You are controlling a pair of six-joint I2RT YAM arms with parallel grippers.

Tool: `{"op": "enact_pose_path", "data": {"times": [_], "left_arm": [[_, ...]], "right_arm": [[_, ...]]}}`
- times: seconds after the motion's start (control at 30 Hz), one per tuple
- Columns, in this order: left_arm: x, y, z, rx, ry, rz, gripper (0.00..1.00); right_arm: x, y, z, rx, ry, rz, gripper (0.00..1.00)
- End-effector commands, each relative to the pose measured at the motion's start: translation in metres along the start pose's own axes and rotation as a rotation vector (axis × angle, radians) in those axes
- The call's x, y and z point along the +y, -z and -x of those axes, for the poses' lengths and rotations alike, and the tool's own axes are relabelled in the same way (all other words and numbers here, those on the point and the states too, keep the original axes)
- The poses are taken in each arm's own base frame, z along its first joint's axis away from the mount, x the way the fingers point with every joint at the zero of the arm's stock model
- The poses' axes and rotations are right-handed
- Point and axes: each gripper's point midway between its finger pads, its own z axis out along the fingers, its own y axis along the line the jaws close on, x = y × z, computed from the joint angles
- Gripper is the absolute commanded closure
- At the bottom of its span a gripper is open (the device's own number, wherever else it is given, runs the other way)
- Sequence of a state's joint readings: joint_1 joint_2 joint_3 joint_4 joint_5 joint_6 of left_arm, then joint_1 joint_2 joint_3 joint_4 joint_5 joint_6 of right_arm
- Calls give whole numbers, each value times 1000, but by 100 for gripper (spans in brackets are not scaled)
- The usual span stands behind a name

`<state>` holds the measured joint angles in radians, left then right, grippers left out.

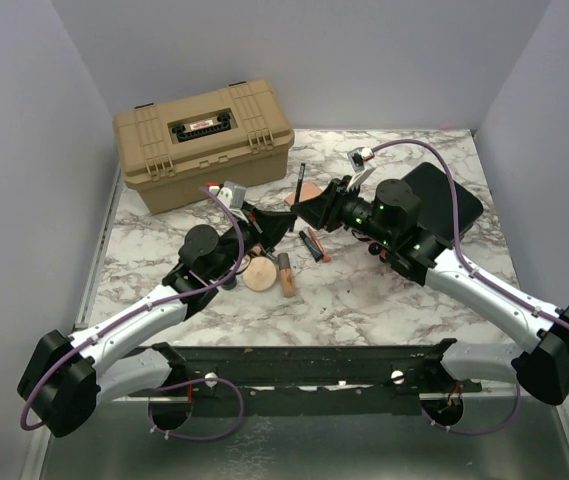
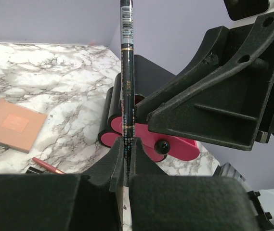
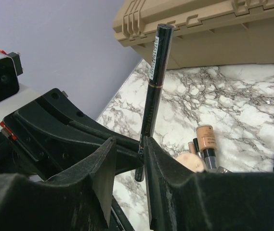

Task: Organize the makeup
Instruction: Place the makeup brush in the drawer.

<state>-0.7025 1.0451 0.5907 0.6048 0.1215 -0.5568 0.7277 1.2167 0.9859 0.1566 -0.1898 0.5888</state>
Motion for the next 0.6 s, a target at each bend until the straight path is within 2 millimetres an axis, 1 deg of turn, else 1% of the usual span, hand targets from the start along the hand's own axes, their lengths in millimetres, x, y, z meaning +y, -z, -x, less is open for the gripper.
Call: {"op": "enact_pose_path", "data": {"times": [0.0,0.23,0.33,0.47,0.57], "left_arm": [[-29,1,21,-45,-24,-106,100],[-33,3,29,-68,-34,-112,100],[-31,3,28,-67,-33,-104,100],[-31,3,25,-57,-32,-109,100],[-31,2,24,-52,-30,-112,100]], "right_arm": [[3,-6,9,-29,-18,-10,64],[-4,-7,11,-40,-39,-53,64],[-12,-5,13,-65,-65,-97,64],[-8,-4,12,-63,-54,-68,64],[1,-6,10,-41,-41,-21,67]]}}
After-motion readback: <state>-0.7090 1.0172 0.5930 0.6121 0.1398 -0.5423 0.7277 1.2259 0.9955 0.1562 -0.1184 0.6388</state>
